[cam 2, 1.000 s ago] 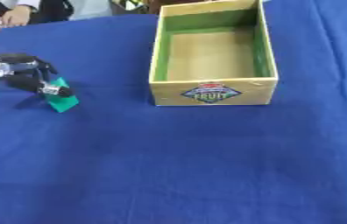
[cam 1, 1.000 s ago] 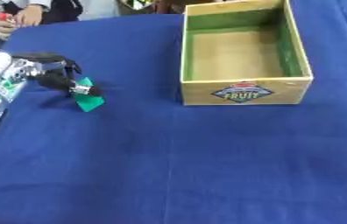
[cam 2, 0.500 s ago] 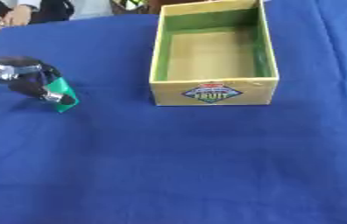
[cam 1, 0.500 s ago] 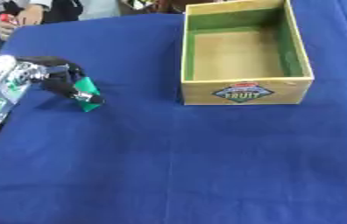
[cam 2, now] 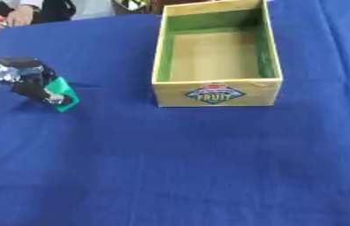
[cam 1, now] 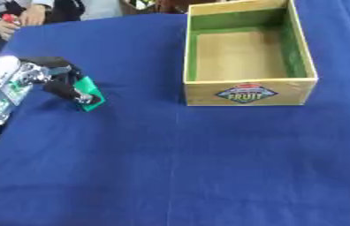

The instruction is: Pick up objects on the table and place them in the box.

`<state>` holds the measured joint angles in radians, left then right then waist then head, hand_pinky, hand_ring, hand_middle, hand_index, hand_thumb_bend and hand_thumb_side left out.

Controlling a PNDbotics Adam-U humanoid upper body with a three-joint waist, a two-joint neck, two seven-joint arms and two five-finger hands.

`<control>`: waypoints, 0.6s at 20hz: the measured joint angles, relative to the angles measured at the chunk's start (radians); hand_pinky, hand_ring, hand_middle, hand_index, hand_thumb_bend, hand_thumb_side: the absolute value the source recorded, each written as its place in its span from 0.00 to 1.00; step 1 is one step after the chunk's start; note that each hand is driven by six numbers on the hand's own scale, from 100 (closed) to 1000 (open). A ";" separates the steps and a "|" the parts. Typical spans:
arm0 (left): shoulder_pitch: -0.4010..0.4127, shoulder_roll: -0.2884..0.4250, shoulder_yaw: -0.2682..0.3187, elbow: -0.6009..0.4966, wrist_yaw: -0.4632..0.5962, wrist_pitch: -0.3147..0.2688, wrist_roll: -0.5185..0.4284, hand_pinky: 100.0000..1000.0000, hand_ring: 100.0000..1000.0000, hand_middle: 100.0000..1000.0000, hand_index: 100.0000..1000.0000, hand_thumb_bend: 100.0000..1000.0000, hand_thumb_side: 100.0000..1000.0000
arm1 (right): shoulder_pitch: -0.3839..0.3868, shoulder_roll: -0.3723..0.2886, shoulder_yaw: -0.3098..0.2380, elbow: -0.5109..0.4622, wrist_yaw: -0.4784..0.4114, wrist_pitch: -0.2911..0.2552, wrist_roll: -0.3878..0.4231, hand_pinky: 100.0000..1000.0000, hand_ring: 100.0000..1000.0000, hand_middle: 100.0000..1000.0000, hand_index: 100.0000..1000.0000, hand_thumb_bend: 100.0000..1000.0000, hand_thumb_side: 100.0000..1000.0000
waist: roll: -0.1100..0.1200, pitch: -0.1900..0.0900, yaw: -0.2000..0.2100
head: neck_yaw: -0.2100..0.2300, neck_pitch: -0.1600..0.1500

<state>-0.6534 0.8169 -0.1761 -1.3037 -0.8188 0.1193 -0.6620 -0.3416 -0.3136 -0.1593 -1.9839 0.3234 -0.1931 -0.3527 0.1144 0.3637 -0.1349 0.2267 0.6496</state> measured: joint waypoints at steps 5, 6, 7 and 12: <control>0.000 -0.001 -0.004 0.001 0.000 -0.005 0.011 0.13 0.47 0.43 0.68 0.27 0.62 | 0.001 0.000 0.000 0.000 0.000 0.003 -0.003 0.73 0.81 0.67 0.76 0.00 0.91 | 0.000 0.000 -0.001 | 0.001 0.000; 0.000 -0.002 -0.005 0.001 0.003 -0.006 0.014 0.11 0.46 0.42 0.66 0.21 0.58 | 0.002 0.000 0.000 0.000 0.000 0.004 -0.004 0.73 0.80 0.67 0.76 0.00 0.91 | 0.000 0.000 -0.002 | 0.001 0.000; 0.000 -0.004 -0.005 0.002 0.007 -0.006 0.019 0.09 0.45 0.41 0.64 0.16 0.55 | 0.003 0.000 0.000 0.000 0.000 0.004 -0.005 0.73 0.81 0.67 0.76 0.00 0.91 | 0.000 0.000 -0.002 | 0.001 0.000; -0.004 -0.009 -0.005 0.010 0.027 0.005 0.054 0.02 0.40 0.35 0.54 0.00 0.48 | 0.003 0.000 0.000 0.000 0.000 0.005 -0.011 0.73 0.80 0.67 0.76 0.00 0.91 | 0.000 0.000 -0.006 | 0.004 0.000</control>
<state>-0.6572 0.8082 -0.1812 -1.2936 -0.7914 0.1239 -0.6085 -0.3386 -0.3134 -0.1597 -1.9839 0.3234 -0.1879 -0.3641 0.1144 0.3637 -0.1412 0.2304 0.6496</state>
